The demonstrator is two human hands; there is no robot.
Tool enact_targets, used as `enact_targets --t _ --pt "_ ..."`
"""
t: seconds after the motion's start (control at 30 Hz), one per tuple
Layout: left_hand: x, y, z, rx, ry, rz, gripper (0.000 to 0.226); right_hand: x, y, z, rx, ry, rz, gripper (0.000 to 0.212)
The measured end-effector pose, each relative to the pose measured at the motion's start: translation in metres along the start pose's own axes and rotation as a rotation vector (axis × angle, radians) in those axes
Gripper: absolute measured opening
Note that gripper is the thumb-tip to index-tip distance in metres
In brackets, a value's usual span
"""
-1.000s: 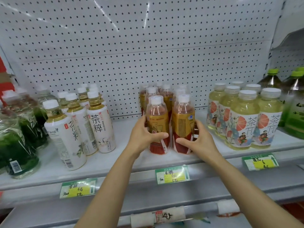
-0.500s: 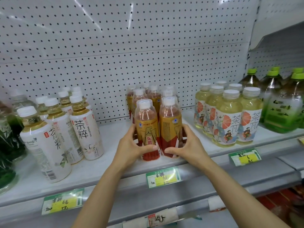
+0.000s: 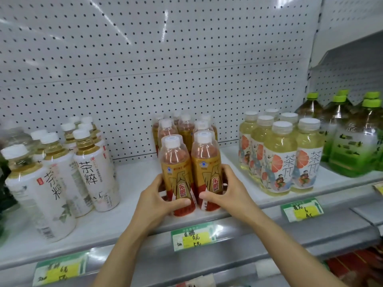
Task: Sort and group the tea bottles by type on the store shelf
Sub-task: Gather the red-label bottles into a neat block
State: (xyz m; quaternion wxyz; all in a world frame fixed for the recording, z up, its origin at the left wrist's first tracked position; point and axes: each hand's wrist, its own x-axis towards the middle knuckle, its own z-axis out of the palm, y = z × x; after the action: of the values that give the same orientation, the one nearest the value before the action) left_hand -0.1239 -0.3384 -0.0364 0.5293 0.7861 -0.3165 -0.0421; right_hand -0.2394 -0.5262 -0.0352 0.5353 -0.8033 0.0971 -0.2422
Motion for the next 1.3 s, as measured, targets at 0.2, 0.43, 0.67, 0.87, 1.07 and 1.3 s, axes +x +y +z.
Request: enact_targets --t 0.2,0.43,0.67,0.87,1.07,1.3 --pt "-0.010 0.014 -0.009 0.012 -0.062 -0.005 0.064 -0.002 0.000 -0.011 0.006 -0.072 -0.057 0.082" --pt "0.068 0.060 -0.055 -0.047 0.204 0.083 0.062 0.063 -0.047 -0.043 0.133 0.158 -0.239 0.044" --pt "0.153 0.066 -0.037 0.071 0.125 0.020 0.055 0.133 -0.057 -0.043 -0.067 0.008 -0.212 0.041" --pt "0.152 0.076 -0.043 0.023 0.052 0.043 0.023 0.141 -0.065 -0.050 -0.048 -0.049 -0.167 0.041" --pt "0.116 0.086 -0.046 0.065 0.057 0.054 0.030 0.137 -0.068 -0.059 0.063 -0.180 -0.151 0.033" --pt "0.097 0.094 -0.057 0.068 0.019 0.041 0.033 0.136 -0.074 -0.063 0.127 -0.345 -0.176 0.032"
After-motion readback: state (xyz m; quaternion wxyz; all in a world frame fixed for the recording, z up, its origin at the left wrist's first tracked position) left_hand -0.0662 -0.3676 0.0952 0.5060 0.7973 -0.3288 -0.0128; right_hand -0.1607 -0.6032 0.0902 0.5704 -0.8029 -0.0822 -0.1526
